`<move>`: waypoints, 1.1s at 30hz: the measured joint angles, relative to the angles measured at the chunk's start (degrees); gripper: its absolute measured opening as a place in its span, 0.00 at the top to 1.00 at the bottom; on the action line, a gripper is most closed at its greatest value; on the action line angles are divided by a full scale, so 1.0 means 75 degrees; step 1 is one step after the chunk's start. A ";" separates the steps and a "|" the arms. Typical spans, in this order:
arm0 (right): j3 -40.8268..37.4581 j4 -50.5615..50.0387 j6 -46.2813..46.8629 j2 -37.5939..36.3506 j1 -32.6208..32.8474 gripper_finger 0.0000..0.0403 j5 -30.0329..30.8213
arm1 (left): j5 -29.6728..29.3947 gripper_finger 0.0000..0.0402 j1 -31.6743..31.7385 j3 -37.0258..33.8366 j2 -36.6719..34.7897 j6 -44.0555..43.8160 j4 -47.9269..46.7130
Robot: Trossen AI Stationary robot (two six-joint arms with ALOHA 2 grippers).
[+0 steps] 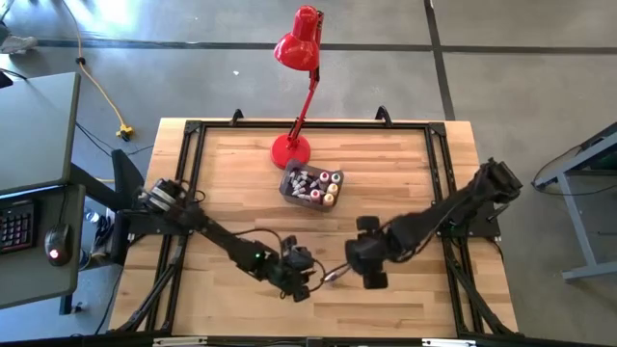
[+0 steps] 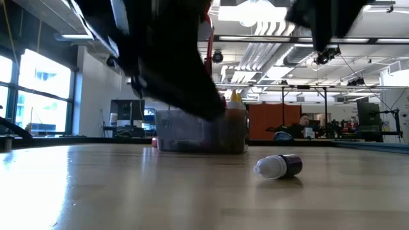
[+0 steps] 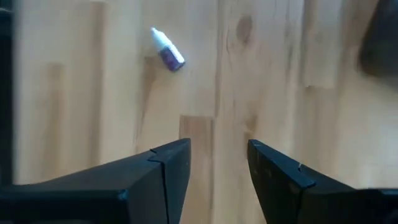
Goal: Pick & Place food coloring
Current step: Put the small purple food coloring bottle into the black bin
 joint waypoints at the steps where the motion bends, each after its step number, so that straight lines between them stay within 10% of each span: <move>1: -0.0517 0.0589 0.0302 0.0005 0.0102 0.62 0.0100 | -0.0011 0.67 0.0038 -0.0014 0.0067 0.0143 -0.0028; 13: -0.4950 0.8877 0.0609 0.0270 0.0623 0.71 0.0463 | 0.0418 0.67 0.0025 0.0438 0.0872 0.0954 0.0995; 33: -0.4356 0.9690 -0.0898 0.1760 0.0926 0.67 0.1877 | 0.0447 0.67 0.0078 0.0901 0.1635 0.1228 0.1060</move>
